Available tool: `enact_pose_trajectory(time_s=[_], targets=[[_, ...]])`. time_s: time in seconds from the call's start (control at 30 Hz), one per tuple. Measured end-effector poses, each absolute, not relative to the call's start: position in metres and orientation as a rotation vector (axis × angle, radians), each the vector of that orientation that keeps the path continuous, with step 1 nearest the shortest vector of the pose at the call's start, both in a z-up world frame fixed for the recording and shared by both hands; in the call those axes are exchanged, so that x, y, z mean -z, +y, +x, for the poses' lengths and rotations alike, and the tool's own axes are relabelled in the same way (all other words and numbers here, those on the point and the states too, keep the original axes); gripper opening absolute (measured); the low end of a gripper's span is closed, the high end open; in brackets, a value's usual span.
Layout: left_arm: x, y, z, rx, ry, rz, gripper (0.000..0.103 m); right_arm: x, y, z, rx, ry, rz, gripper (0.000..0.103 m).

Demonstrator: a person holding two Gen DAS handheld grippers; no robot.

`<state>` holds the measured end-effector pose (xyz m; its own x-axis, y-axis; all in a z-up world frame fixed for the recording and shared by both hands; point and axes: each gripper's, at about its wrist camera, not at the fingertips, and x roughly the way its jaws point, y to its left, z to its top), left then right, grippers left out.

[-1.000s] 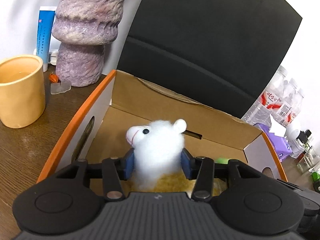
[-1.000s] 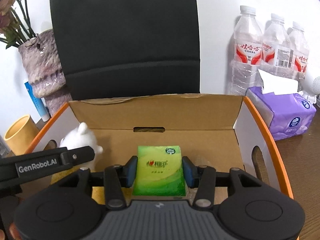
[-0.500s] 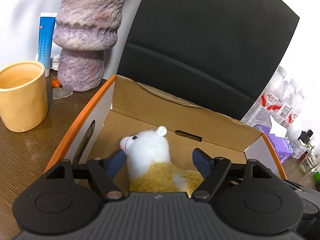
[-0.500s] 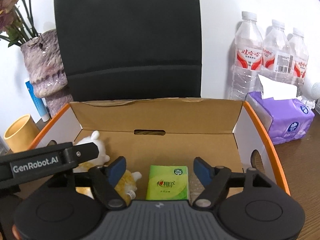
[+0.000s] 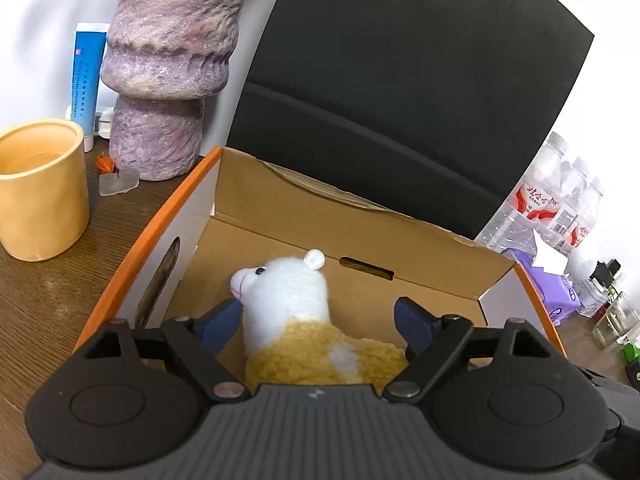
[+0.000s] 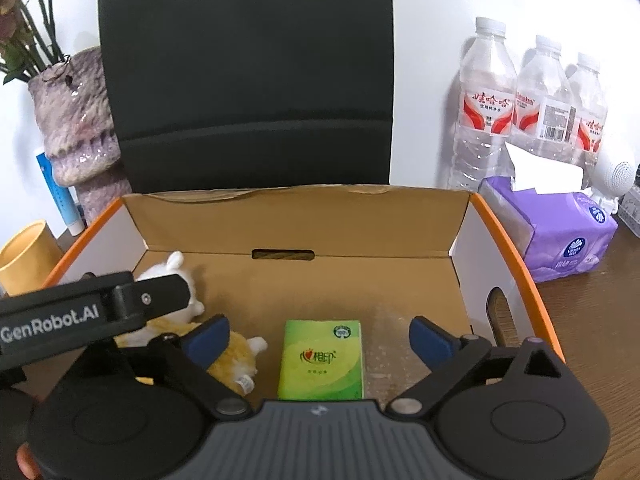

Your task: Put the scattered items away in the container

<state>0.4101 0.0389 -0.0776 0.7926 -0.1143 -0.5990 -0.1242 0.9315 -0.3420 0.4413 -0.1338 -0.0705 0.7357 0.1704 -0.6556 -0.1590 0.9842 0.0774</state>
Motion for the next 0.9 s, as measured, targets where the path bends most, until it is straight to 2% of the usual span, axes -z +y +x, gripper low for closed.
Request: enact_pose_trajectory(time_s=[0.1, 0.23, 0.9], targets=[[0.078, 0.039, 0.410, -0.004, 0.660, -0.384, 0.089, 0.070, -0.135, 0.441, -0.181, 0.728, 0.018, 0.099], [0.075, 0.037, 0.407, -0.004, 0.658, -0.393, 0.103, 0.069, -0.136, 0.440, -0.178, 0.732, 0.024, 0.101], [0.047, 0.028, 0.384, -0.032, 0.555, -0.340, 0.103, 0.055, -0.136, 0.431, -0.204, 0.702, 0.023, 0.103]])
